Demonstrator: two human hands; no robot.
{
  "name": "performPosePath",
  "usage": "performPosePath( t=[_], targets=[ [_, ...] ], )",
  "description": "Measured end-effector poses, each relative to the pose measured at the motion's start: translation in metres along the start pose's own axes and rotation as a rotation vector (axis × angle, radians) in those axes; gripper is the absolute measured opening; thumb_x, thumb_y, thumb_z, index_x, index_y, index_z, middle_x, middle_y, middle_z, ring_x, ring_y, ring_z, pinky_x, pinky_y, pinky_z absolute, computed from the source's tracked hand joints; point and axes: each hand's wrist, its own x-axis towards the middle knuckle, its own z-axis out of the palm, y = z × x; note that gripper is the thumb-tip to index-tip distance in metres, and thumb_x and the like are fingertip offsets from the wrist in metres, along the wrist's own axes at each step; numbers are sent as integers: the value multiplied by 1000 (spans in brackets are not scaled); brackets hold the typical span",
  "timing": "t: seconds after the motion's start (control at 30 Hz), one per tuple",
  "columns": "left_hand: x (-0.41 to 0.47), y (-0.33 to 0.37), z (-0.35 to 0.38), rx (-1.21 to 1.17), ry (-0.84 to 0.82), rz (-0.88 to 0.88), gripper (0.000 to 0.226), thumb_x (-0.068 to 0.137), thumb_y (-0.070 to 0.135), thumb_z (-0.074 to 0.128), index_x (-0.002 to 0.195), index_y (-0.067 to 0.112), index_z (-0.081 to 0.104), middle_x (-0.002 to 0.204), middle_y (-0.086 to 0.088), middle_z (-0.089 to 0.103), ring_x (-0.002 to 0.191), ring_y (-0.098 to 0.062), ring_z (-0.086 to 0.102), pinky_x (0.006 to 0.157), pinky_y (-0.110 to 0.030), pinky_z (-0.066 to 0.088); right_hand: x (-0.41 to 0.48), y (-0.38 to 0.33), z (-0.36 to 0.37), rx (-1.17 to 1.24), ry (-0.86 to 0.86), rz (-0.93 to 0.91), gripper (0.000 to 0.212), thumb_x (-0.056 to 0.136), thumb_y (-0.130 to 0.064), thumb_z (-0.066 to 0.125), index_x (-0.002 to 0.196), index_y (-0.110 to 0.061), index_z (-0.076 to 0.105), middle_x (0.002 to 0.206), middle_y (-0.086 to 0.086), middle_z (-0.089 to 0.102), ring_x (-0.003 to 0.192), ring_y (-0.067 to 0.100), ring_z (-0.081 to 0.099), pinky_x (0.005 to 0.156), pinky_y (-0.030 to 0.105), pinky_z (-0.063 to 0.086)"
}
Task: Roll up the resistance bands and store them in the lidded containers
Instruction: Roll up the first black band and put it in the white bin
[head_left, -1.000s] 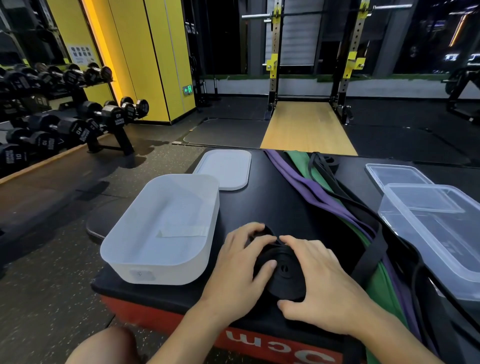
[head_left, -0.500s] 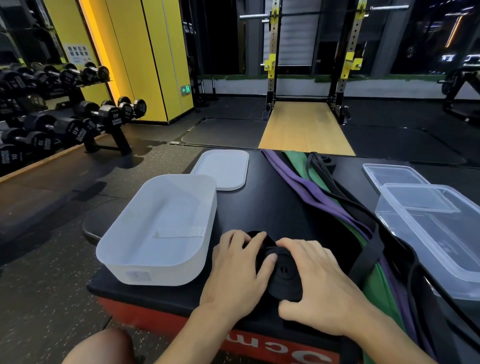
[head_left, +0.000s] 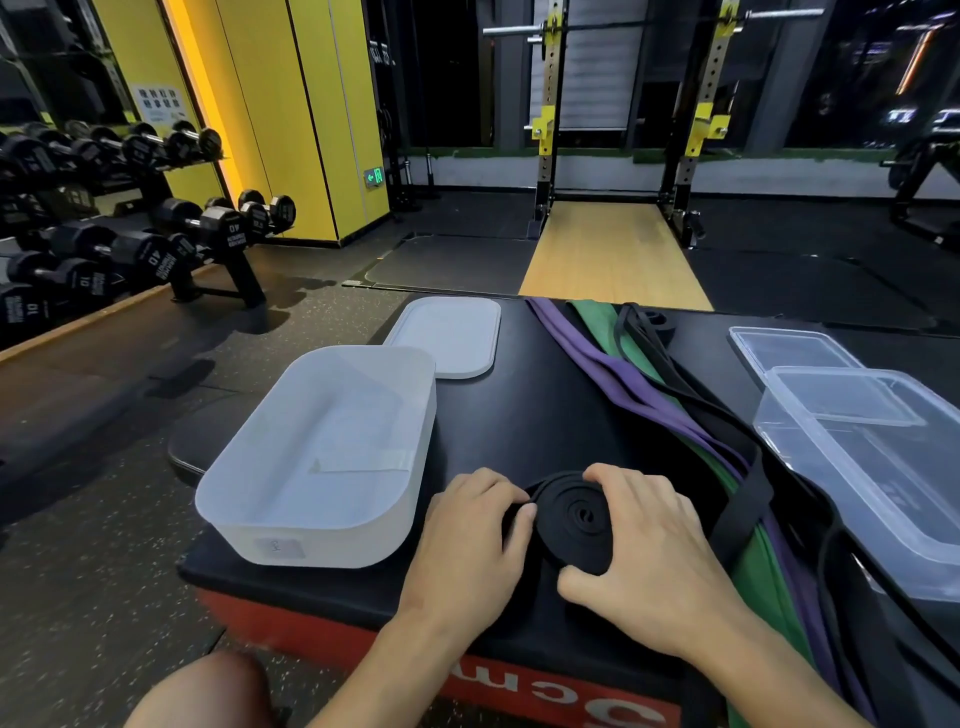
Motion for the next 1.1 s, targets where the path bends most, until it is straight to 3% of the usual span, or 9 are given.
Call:
performPosePath(
  t=[0.1, 0.33, 0.4, 0.5, 0.6, 0.7, 0.87, 1.1],
  targets=[
    [1, -3, 2, -23, 5, 6, 22, 105, 29, 56, 120, 29, 73, 110, 21, 60, 107, -1, 51, 99, -24, 44, 0, 0, 0, -10, 2, 18, 86, 63, -71, 53, 139, -38, 33, 133, -23, 40, 125, 10, 35, 110, 29, 28],
    [-2, -2, 0, -13, 53, -18, 26, 106, 32, 58, 126, 32, 74, 113, 19, 67, 108, 0, 54, 96, -13, 40, -1, 0, 0, -30, -30, 6, 90, 66, -73, 51, 147, -40, 27, 139, -22, 37, 127, 9, 31, 112, 27, 29],
    [-2, -1, -3, -40, 70, -27, 28, 105, 31, 60, 131, 35, 69, 114, 19, 69, 109, -2, 57, 97, -20, 45, -1, 0, 1, -56, -38, -9, 95, 68, -74, 47, 155, -46, 19, 142, -20, 35, 130, 9, 29, 115, 26, 27],
    [-4, 0, -5, -97, 89, -46, 41, 103, 29, 64, 142, 41, 58, 113, 17, 69, 109, -2, 59, 94, -17, 45, -1, 1, 2, -87, -50, -13, 97, 71, -77, 44, 159, -48, 15, 146, -18, 30, 135, 8, 24, 118, 27, 24],
    [-5, -1, -1, 4, 67, 19, 27, 97, 26, 72, 122, 34, 75, 102, 18, 73, 100, -6, 64, 85, -22, 53, -1, 1, 1, -103, -42, -9, 96, 73, -79, 44, 159, -47, 18, 145, -20, 28, 134, 7, 24, 117, 26, 25],
    [-6, -3, 1, 50, 95, 65, 22, 90, 24, 79, 111, 30, 80, 95, 20, 74, 93, -6, 64, 77, -19, 54, -2, 1, 3, -116, -26, -20, 96, 74, -82, 42, 160, -46, 17, 146, -20, 28, 134, 6, 24, 117, 25, 25],
    [-8, 0, 2, 25, 26, 110, 40, 103, 24, 55, 143, 29, 60, 111, 16, 63, 105, -6, 56, 89, -29, 54, -2, 2, 4, -177, -29, -65, 97, 76, -85, 32, 162, -40, 19, 156, -13, 27, 135, 13, 29, 119, 32, 25],
    [-3, 3, -2, -25, -20, 66, 40, 104, 23, 52, 142, 27, 62, 113, 18, 55, 109, -3, 50, 98, -20, 46, -2, 1, 1, -200, -87, -105, 102, 78, -91, 23, 163, -38, 2, 157, -17, 13, 139, 13, 22, 120, 34, 20]
  ],
)
